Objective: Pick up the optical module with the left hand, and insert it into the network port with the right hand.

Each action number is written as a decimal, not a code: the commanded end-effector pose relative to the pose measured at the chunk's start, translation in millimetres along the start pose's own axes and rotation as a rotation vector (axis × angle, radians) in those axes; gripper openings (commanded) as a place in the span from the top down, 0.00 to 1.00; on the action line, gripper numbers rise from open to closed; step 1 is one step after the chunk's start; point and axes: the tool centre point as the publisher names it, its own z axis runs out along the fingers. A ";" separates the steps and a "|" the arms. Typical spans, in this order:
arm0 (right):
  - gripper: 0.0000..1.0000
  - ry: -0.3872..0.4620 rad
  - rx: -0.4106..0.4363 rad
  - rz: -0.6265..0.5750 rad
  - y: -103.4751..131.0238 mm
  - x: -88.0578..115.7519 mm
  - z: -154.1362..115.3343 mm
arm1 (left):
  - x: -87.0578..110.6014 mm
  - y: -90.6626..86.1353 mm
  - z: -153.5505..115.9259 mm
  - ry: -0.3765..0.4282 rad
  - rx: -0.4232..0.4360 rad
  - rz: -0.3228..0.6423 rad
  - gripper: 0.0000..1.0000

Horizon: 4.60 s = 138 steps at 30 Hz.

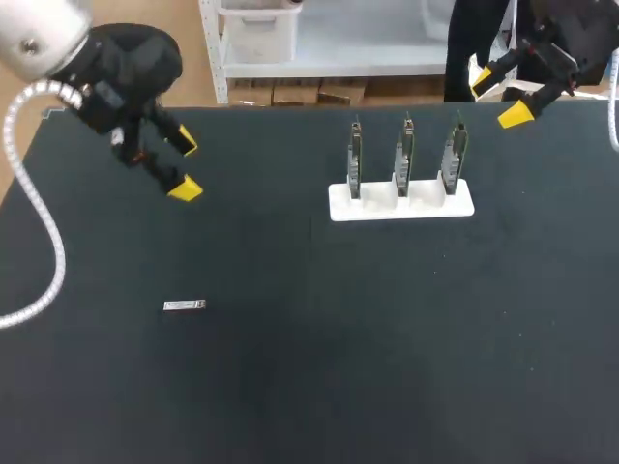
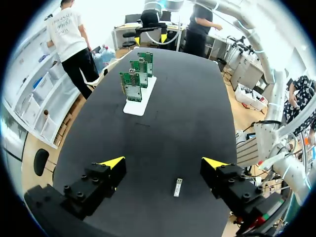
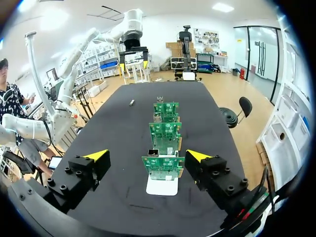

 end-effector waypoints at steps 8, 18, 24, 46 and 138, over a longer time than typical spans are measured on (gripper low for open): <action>0.00 0.000 0.005 -0.001 2.0 0.0 0.6 | 6.2 -27.9 -1.0 -0.054 -0.171 0.004 0.00; 0.00 0.000 0.005 -0.001 2.0 0.0 0.6 | 27.8 -34.3 18.2 0.168 -0.188 0.041 0.00; 0.00 0.000 0.005 -0.001 2.0 0.0 0.6 | 68.0 -43.8 30.8 0.294 -0.182 0.026 0.00; 0.00 0.000 0.005 -0.001 2.0 0.0 0.6 | 123.5 -44.0 86.8 0.519 -0.109 0.153 0.00; 0.00 0.000 0.005 -0.001 2.0 0.0 0.6 | 134.5 -32.9 112.7 0.365 -0.027 -0.034 1.00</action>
